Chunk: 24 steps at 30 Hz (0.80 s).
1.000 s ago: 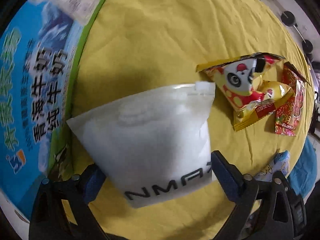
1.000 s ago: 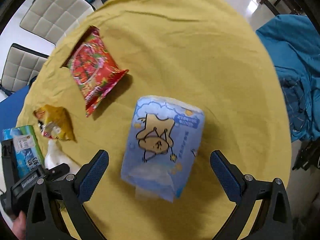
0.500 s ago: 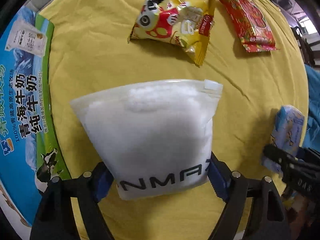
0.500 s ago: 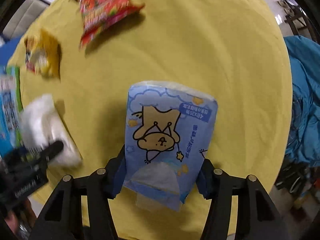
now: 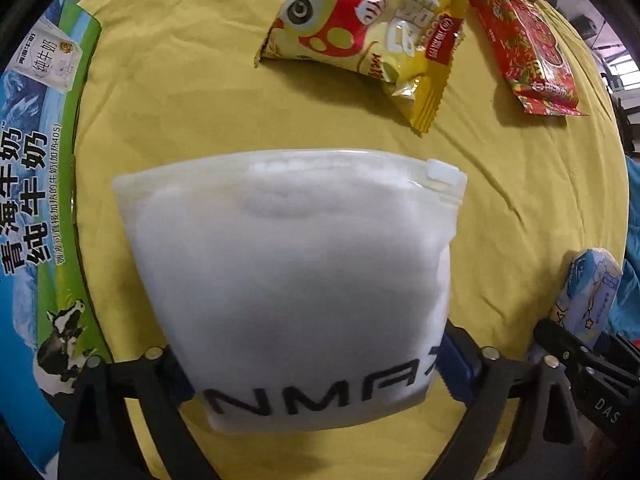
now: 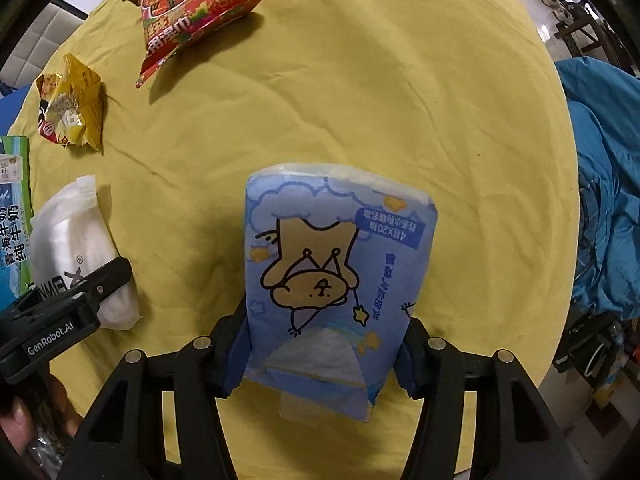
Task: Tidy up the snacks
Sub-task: 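Carry both items into the box, set them down and open both tools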
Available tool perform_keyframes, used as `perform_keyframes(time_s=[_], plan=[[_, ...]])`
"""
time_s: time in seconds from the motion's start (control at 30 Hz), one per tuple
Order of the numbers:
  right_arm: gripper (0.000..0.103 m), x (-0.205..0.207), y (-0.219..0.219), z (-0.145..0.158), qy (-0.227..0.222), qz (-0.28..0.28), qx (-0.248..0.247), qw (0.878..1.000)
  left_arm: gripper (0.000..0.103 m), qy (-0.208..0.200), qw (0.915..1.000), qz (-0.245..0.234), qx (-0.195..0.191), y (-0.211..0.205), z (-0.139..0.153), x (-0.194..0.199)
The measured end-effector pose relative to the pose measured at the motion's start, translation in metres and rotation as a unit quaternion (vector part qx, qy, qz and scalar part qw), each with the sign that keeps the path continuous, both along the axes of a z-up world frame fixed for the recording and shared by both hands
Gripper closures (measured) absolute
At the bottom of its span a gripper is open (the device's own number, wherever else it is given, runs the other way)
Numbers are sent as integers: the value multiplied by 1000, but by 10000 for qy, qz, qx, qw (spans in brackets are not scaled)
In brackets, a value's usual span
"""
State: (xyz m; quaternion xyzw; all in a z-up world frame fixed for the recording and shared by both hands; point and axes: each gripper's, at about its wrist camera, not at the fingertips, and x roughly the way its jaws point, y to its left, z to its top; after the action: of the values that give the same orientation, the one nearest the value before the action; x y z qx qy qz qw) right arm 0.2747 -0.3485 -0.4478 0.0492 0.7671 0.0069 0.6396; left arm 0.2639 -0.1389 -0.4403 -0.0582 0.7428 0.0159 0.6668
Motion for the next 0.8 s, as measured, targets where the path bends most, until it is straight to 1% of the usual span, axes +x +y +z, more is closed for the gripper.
perform_keyframes(time_s=[0.07,0.13,0.2,0.27,0.33,0.4,0.47,0.57,0.8], plan=[[42,-4,-12,-2,-18,-36,5,10000,5,25,10000,-34,39,-8,-1,-9],[42,-5,-14,-3,-23,-47,26,10000,7,46,10000,-4,37,-15,-4,-9],[43,-4,-14,-4,-6,-50,3,10000,21,10,9999,83,81,-15,-2,-9],[48,-1,-15,-4,-19,-58,-19,10000,25,-27,10000,67,27,-16,1,-10],[51,-1,-12,-7,-60,-44,-92,9999,27,-95,9999,-23,77,-19,6,-15],[54,-1,-9,-8,-97,-27,-130,9999,27,-261,9994,-122,205,-22,17,-24],[57,-5,-3,-6,-144,16,-198,9997,27,-456,9985,-185,256,-27,30,-32],[59,-8,3,-1,-227,76,-254,9994,27,-675,9971,-240,243,-35,47,-41],[59,-18,12,22,-479,126,-165,9986,27,-1269,9913,-318,123,-42,106,-72]])
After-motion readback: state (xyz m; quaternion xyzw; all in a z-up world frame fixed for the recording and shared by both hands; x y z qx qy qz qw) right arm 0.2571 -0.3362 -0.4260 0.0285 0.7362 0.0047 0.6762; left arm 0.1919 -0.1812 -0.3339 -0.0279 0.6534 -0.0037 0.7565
